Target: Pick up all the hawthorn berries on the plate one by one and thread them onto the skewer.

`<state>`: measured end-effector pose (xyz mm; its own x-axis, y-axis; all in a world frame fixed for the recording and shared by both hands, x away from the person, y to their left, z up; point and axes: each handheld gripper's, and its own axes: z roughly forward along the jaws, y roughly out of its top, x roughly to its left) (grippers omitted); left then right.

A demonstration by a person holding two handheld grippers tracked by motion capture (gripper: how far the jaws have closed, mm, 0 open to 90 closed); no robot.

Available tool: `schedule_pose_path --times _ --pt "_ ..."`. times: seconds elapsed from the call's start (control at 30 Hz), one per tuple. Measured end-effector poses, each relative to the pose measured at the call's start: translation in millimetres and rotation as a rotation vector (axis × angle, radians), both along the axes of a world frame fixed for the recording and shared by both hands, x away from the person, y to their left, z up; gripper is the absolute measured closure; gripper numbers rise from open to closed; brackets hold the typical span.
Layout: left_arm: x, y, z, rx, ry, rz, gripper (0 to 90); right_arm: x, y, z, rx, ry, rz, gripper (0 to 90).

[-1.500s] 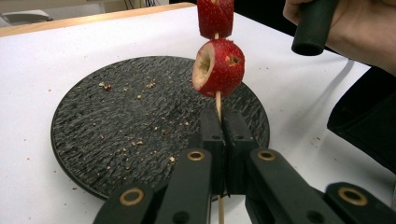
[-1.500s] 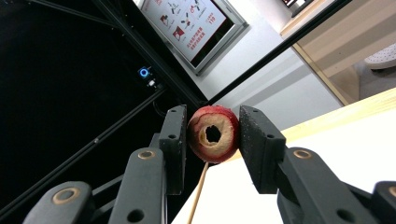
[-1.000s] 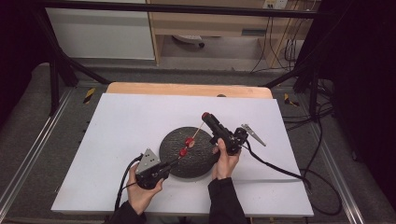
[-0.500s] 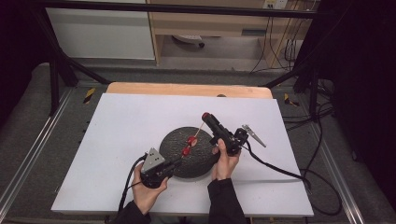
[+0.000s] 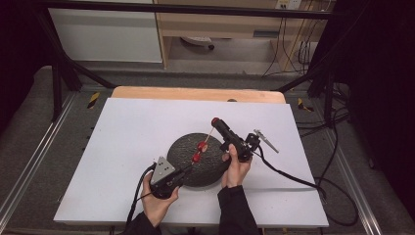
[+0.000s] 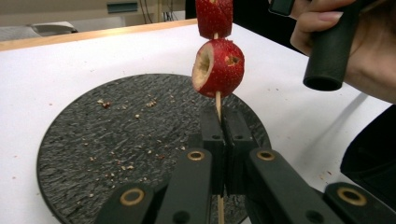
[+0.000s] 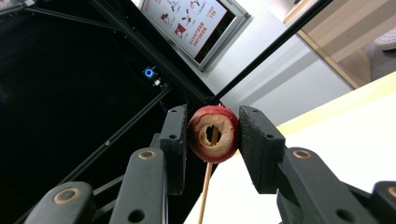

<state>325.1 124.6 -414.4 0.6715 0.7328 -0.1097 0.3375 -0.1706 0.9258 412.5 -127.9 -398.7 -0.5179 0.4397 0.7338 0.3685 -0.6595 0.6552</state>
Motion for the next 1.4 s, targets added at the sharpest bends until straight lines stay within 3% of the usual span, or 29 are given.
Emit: schedule_pose_path --times 0.6,0.93,1.03,1.23,1.4 --pt "16.8 -7.8 2.1 -0.021 0.037 -0.014 88.5 -7.8 6.1 -10.4 -0.070 0.013 0.043 63.9" --pt "19.5 -6.4 3.1 -0.025 0.037 -0.026 88.5 -10.4 6.8 -11.7 -0.098 0.016 0.054 63.5" --pt "18.9 -4.2 2.8 -0.022 0.040 -0.031 88.5 -11.5 5.3 -10.0 -0.135 0.010 0.043 61.6" --pt "18.2 4.2 1.1 -0.017 0.049 -0.030 88.5 -12.2 -1.9 -2.8 -0.219 -0.005 0.055 49.6" --pt "18.4 12.8 1.5 -0.012 0.057 -0.032 88.5 -11.3 -9.6 1.7 -0.336 -0.010 0.094 31.3"
